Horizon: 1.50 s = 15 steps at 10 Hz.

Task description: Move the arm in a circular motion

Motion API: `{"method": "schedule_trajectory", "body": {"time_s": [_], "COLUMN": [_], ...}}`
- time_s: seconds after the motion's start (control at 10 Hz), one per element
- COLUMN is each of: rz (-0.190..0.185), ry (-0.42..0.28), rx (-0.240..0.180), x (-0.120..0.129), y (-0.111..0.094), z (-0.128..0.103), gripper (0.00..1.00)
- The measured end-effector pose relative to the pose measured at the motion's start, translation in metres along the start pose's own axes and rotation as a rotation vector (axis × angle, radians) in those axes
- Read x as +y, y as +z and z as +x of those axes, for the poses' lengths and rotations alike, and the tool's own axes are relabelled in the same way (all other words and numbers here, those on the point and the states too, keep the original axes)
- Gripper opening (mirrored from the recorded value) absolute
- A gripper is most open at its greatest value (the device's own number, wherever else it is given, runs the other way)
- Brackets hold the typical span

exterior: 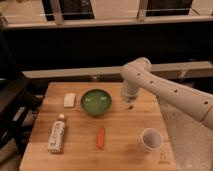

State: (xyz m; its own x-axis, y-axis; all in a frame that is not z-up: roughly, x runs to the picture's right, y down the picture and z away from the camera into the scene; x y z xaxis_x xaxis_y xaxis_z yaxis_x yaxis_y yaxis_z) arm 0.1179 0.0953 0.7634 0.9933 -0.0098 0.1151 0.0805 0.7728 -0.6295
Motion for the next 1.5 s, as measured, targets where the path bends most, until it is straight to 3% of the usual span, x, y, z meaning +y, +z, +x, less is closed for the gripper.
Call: {"method": "schedule_trajectory", "body": {"time_s": [0.2,0.5,0.9,1.3,1.5], "rz": [-0.003,-0.016,-0.025,-0.032,-0.033], "ry": [-0.013,-0.047,-0.058,-0.069,-0.101], "rx": [-0.001,0.006,-0.003,-0.005,-0.002], "x": [-0.005,-0.012,-0.001,0.002,-0.009], "y": [0.001,0.004,0.002,0.003,0.006], "z": [-0.011,-0.007,0.023,0.015,0.008], "gripper": [0.01,0.01,0.01,0.01,0.01]}}
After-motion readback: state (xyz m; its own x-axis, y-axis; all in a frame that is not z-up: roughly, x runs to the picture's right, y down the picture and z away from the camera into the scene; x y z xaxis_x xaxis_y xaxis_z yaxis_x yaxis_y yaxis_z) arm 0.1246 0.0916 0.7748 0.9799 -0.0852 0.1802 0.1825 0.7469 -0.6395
